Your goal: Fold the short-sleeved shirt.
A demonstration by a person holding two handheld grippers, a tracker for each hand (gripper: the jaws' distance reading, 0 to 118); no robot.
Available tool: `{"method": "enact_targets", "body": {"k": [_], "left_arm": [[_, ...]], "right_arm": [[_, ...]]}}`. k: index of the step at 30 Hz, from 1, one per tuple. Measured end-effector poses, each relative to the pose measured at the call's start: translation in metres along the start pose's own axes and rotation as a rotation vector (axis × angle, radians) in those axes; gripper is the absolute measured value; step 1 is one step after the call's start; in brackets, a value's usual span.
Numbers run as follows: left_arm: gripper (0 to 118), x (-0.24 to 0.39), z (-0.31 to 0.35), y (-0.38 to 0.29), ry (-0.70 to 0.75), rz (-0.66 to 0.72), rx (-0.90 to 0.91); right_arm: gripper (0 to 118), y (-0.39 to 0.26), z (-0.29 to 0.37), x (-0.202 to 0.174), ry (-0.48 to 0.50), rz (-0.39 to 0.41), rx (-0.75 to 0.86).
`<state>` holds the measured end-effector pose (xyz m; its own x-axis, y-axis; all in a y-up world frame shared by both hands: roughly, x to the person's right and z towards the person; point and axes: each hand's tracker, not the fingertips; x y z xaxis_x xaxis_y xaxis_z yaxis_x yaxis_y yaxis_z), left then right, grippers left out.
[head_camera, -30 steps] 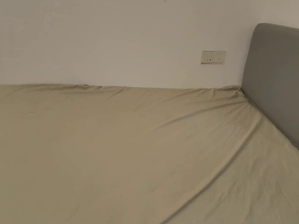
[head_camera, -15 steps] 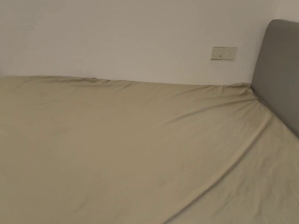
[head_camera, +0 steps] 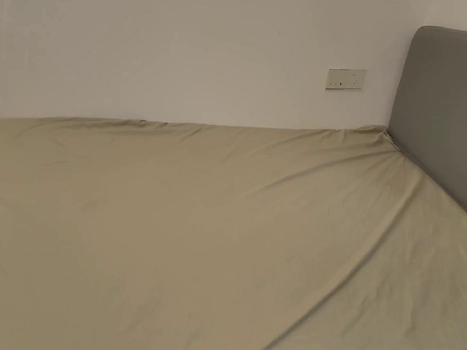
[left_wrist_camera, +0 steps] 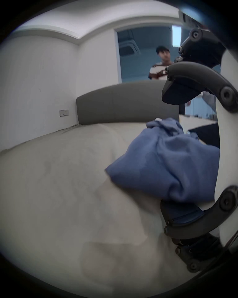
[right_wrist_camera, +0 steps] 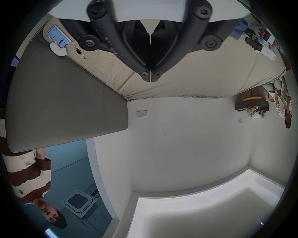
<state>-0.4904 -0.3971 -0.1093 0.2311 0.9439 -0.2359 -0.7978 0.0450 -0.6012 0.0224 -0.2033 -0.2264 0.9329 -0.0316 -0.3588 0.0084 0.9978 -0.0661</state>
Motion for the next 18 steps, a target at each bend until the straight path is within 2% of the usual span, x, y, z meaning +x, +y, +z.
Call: {"method": "enact_targets", "body": {"k": [2,3,4,5,6,7,8,9,10,11,12,16,18], "left_arm": [[114,0.014,-0.013,-0.011,-0.08,0.003,-0.025],[114,-0.033,-0.011,0.023,-0.073,-0.007,-0.031],[113,-0.045,-0.012,0.033,-0.053,-0.01,-0.029],[99,-0.046,-0.012,0.037,-0.024,-0.013,-0.034],[75,-0.05,-0.015,0.042,0.054,-0.017,-0.037],[35,-0.051,-0.018,0.045,0.154,-0.034,-0.049],[12,-0.054,-0.02,0.05,0.239,-0.053,-0.071],[12,-0.061,-0.008,0.056,0.125,-0.037,-0.048],[12,-0.06,-0.001,0.065,0.107,0.018,-0.045],[12,-0.016,-0.019,0.018,0.196,0.019,-0.016],[12,-0.006,-0.017,0.009,0.227,-0.018,0.011],[9,0.004,0.023,0.017,0.241,-0.053,0.064],[9,0.013,0.047,0.02,0.352,-0.116,0.123]], "right_arm": [[1,0.002,0.0,-0.002,0.003,0.004,0.002],[1,0.004,0.001,-0.004,0.002,0.01,0.004],[1,0.004,0.001,-0.004,-0.001,0.016,0.007],[1,0.005,0.001,-0.004,0.0,0.019,0.008],[1,0.006,0.002,-0.005,0.0,0.02,0.01],[1,0.006,0.002,-0.005,0.0,0.022,0.013],[1,0.007,0.002,-0.006,-0.002,0.025,0.015],[1,0.008,0.002,-0.007,-0.003,0.026,0.015],[1,0.008,0.002,-0.007,-0.003,0.027,0.015],[1,0.008,0.002,-0.007,-0.003,0.028,0.014],[1,0.009,0.002,-0.008,-0.003,0.031,0.014],[1,0.011,0.003,-0.008,-0.002,0.041,0.022],[1,0.012,0.003,-0.007,-0.001,0.038,0.028]]}}
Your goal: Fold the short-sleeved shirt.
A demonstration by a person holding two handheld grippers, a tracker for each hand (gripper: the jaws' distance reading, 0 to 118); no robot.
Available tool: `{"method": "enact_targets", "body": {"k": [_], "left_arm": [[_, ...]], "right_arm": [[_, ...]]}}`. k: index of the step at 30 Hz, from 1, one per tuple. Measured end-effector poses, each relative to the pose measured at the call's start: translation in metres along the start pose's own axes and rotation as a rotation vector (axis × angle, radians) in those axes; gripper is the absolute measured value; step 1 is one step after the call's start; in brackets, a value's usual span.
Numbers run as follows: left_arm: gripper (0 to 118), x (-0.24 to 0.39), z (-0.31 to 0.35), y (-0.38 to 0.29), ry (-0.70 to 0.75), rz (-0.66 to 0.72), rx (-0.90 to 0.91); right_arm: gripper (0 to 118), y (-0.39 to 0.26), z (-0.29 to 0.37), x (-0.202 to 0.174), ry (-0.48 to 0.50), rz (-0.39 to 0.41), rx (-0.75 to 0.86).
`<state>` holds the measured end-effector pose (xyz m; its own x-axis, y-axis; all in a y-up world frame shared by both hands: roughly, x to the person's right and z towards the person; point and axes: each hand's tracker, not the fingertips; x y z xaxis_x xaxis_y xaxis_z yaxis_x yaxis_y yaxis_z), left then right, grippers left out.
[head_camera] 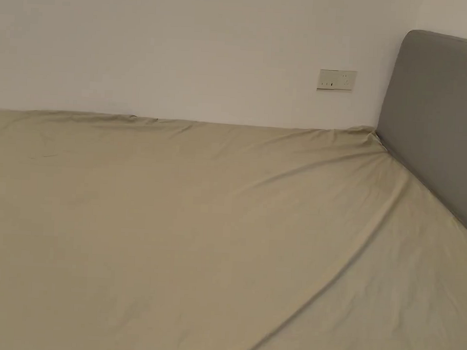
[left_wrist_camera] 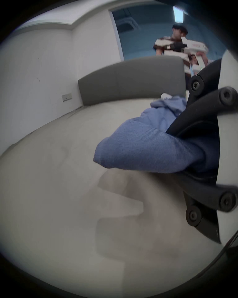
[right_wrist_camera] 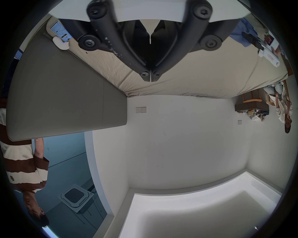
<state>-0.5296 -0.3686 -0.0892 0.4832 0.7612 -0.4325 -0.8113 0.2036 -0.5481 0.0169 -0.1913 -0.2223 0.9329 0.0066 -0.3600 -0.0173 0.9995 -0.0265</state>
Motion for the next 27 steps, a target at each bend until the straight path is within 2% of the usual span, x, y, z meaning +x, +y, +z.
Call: {"method": "enact_targets", "body": {"k": [1,4,5,6,8,14,18,23,24,25,26,27], "left_arm": [[9,-0.05,-0.004,0.035,0.063,-0.007,0.004],[9,-0.06,0.017,0.064,0.219,-0.027,0.021],[9,-0.012,0.02,0.041,0.251,-0.055,0.027],[9,0.012,0.02,0.033,0.268,-0.155,0.006],[9,0.053,0.017,0.022,0.309,-0.261,-0.008],[9,0.17,-0.034,-0.021,0.234,-0.498,-0.059],[9,0.22,-0.116,-0.075,0.275,-0.671,-0.15],[12,0.238,-0.212,-0.139,0.371,-0.813,-0.198],[19,0.237,-0.224,-0.149,0.364,-0.824,-0.214],[37,0.238,-0.221,-0.156,0.337,-0.827,-0.22],[71,0.237,-0.218,-0.158,0.243,-0.808,-0.24],[91,0.237,-0.212,-0.158,0.15,-0.774,-0.25]], "right_arm": [[1,0.0,0.0,0.001,0.002,-0.004,0.003],[1,-0.002,0.0,0.003,0.011,-0.024,0.008],[1,-0.004,-0.001,0.004,0.014,-0.031,0.009],[1,-0.005,-0.001,0.005,0.017,-0.037,0.009],[1,-0.006,-0.002,0.007,0.023,-0.047,0.007],[1,-0.008,0.004,0.021,0.028,-0.097,0.024],[1,-0.01,0.017,0.038,0.0,-0.109,0.036],[1,-0.017,0.033,0.063,-0.061,-0.137,0.041],[1,-0.019,0.036,0.068,-0.072,-0.149,0.04],[1,-0.02,0.038,0.072,-0.081,-0.157,0.039],[1,-0.022,0.041,0.076,-0.09,-0.162,0.038],[1,-0.023,0.042,0.079,-0.1,-0.163,0.037]]}}
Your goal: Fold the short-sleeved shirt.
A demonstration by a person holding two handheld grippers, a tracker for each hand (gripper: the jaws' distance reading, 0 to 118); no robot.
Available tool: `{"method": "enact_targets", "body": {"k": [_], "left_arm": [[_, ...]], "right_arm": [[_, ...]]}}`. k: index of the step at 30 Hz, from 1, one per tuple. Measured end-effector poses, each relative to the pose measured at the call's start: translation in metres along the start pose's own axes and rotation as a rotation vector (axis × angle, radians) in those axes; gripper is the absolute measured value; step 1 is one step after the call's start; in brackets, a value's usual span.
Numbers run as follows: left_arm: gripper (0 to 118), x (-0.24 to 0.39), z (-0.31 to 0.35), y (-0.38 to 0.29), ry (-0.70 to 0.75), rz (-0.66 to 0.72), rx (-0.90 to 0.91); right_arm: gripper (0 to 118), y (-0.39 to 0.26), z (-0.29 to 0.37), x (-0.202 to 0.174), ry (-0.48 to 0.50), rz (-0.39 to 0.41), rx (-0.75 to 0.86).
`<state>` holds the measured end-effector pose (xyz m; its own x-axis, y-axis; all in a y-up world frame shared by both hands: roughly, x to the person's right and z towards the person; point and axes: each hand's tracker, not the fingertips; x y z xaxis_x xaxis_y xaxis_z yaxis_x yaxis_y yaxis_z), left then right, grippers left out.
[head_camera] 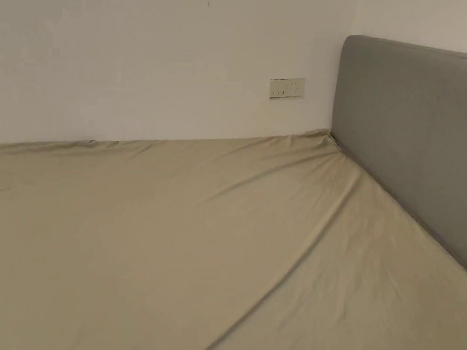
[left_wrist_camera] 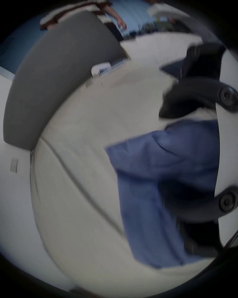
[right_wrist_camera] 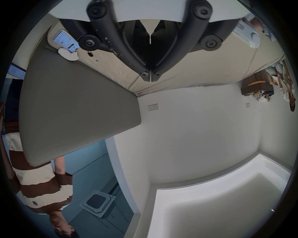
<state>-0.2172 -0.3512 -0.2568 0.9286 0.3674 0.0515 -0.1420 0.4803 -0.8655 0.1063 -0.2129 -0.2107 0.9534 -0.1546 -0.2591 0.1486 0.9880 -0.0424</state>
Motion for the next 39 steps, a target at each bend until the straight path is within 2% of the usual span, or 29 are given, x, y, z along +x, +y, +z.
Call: {"method": "enact_targets", "body": {"k": [1,3,4,5,6,8,9,10,14,17,20,23,26,31,36,39], "left_arm": [[99,0.0,0.01,0.0,-0.107,0.041,0.019],[95,-0.011,0.032,0.006,-0.193,0.076,0.098],[91,-0.014,0.044,0.006,-0.162,0.079,0.165],[79,-0.016,0.054,0.004,-0.092,0.063,0.233],[59,-0.012,0.065,0.001,0.007,0.032,0.302],[0,-0.008,0.06,-0.01,0.236,-0.031,0.364],[0,-0.007,0.052,-0.018,0.332,-0.074,0.374],[0,-0.005,0.044,-0.023,0.34,-0.099,0.363],[0,0.017,0.003,-0.051,0.224,-0.212,0.201],[0,0.04,-0.034,-0.065,0.232,-0.28,0.158],[0,0.05,-0.038,-0.062,0.206,-0.254,0.16],[0,0.048,-0.011,-0.051,0.111,-0.224,0.22],[0,0.035,0.035,-0.039,0.127,-0.187,0.378],[0,-0.022,0.137,-0.031,0.117,0.01,0.699],[0,-0.074,0.216,-0.057,0.235,0.138,0.959],[0,-0.094,0.237,-0.077,0.307,0.183,1.001]], "right_arm": [[1,-0.001,0.001,0.004,-0.008,-0.003,-0.002],[1,-0.004,0.002,0.009,-0.02,-0.013,-0.008],[1,-0.005,0.002,0.011,-0.025,-0.019,-0.01],[1,-0.006,0.002,0.013,-0.029,-0.025,-0.013],[1,-0.007,0.002,0.013,-0.031,-0.028,-0.015],[1,-0.009,0.001,0.013,-0.033,-0.029,-0.018],[1,-0.01,0.0,0.013,-0.032,-0.029,-0.021],[1,-0.011,-0.001,0.012,-0.031,-0.032,-0.024],[1,-0.015,-0.004,0.007,-0.019,-0.038,-0.033],[1,-0.017,-0.005,0.001,-0.006,-0.028,-0.045],[1,-0.017,-0.005,-0.004,0.006,-0.005,-0.049],[1,-0.015,-0.007,-0.01,0.019,0.013,-0.054],[1,-0.009,-0.012,-0.02,0.05,0.02,-0.051],[1,-0.004,-0.031,-0.051,0.182,0.054,-0.103],[1,-0.034,-0.074,-0.094,0.341,0.09,-0.372],[1,-0.077,-0.106,-0.117,0.431,0.096,-0.646]]}}
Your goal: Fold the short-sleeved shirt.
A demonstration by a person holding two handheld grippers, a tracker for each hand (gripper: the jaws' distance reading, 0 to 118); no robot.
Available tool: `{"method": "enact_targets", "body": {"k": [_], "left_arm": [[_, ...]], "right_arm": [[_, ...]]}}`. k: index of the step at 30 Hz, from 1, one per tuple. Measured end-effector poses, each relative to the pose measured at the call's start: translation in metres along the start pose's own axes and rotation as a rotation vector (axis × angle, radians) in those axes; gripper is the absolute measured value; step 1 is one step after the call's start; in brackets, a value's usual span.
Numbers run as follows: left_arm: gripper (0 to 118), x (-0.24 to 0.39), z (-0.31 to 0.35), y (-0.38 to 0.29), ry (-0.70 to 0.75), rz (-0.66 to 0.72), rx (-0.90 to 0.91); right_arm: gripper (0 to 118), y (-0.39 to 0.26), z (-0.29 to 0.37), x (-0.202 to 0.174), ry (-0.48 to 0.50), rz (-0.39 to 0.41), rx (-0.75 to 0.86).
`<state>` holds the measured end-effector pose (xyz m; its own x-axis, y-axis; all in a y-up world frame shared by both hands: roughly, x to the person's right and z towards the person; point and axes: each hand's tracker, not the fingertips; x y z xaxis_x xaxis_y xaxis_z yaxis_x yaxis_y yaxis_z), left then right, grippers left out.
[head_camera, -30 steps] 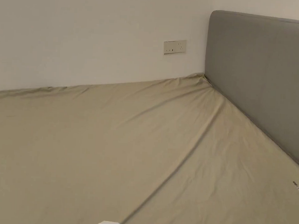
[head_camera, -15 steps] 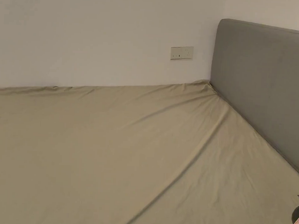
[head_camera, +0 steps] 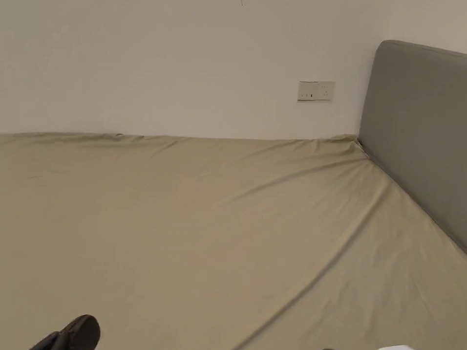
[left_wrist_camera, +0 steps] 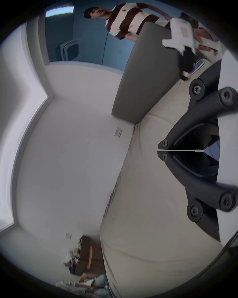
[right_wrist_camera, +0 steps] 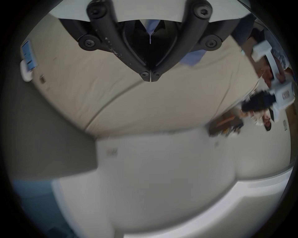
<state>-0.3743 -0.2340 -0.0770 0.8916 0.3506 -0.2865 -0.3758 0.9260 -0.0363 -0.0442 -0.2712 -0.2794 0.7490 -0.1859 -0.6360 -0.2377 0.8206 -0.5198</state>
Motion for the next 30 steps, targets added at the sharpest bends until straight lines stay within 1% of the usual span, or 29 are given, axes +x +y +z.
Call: {"method": "enact_targets", "body": {"k": [2,4,5,7,9,11,13,14,15,16,17,18,19,20,22,25,26,28,29,30], "left_arm": [[0,-0.014,0.004,-0.002,0.033,0.012,-0.032],[0,-0.02,0.006,-0.009,0.055,0.026,-0.052],[0,-0.024,0.007,-0.013,0.068,0.033,-0.071],[0,-0.033,0.006,-0.022,0.063,0.066,-0.098],[0,-0.039,0.003,-0.029,0.069,0.083,-0.134],[0,-0.046,-0.003,-0.033,0.073,0.098,-0.171],[0,-0.059,-0.016,-0.037,0.005,0.158,-0.259],[7,-0.069,-0.028,-0.039,-0.065,0.213,-0.339],[18,-0.081,-0.046,-0.043,-0.135,0.269,-0.458],[35,-0.088,-0.062,-0.05,-0.204,0.305,-0.572],[70,-0.094,-0.08,-0.062,-0.267,0.346,-0.699],[91,-0.098,-0.096,-0.077,-0.292,0.393,-0.787],[107,-0.103,-0.109,-0.089,-0.32,0.415,-0.86],[110,-0.104,-0.118,-0.101,-0.33,0.437,-0.919],[108,-0.106,-0.135,-0.119,-0.353,0.493,-0.965],[106,-0.116,-0.156,-0.147,-0.374,0.658,-0.99],[99,-0.116,-0.16,-0.155,-0.373,0.705,-0.989],[79,-0.095,-0.157,-0.157,-0.393,0.752,-0.987],[65,-0.09,-0.159,-0.16,-0.39,0.737,-0.992],[59,-0.084,-0.162,-0.163,-0.375,0.716,-1.007]], "right_arm": [[1,-0.016,-0.04,-0.003,0.045,-0.001,-0.177],[1,-0.036,-0.079,-0.006,0.063,0.0,-0.335],[1,-0.045,-0.096,-0.008,0.061,0.011,-0.401],[1,-0.06,-0.123,-0.012,0.02,0.023,-0.567],[1,-0.068,-0.134,-0.019,0.006,0.101,-0.579],[1,-0.054,-0.136,-0.019,0.01,0.076,-0.58],[1,-0.046,-0.137,-0.017,0.021,0.076,-0.627],[1,-0.046,-0.141,-0.015,0.03,0.08,-0.645],[1,-0.045,-0.144,-0.014,0.038,0.081,-0.652],[1,-0.045,-0.143,-0.012,0.044,0.081,-0.656],[1,-0.044,-0.144,-0.011,0.049,0.083,-0.662],[1,-0.043,-0.144,-0.01,0.053,0.083,-0.665],[1,-0.044,-0.144,-0.01,0.057,0.084,-0.666],[1,-0.045,-0.143,-0.01,0.061,0.087,-0.664],[1,-0.047,-0.142,-0.007,0.069,0.075,-0.658],[1,-0.052,-0.144,0.0,0.08,0.04,-0.646],[1,-0.053,-0.144,0.002,0.084,0.03,-0.642],[1,-0.053,-0.141,0.003,0.091,0.018,-0.635],[1,-0.054,-0.14,0.004,0.095,0.004,-0.629],[1,-0.055,-0.139,0.006,0.098,-0.01,-0.623]]}}
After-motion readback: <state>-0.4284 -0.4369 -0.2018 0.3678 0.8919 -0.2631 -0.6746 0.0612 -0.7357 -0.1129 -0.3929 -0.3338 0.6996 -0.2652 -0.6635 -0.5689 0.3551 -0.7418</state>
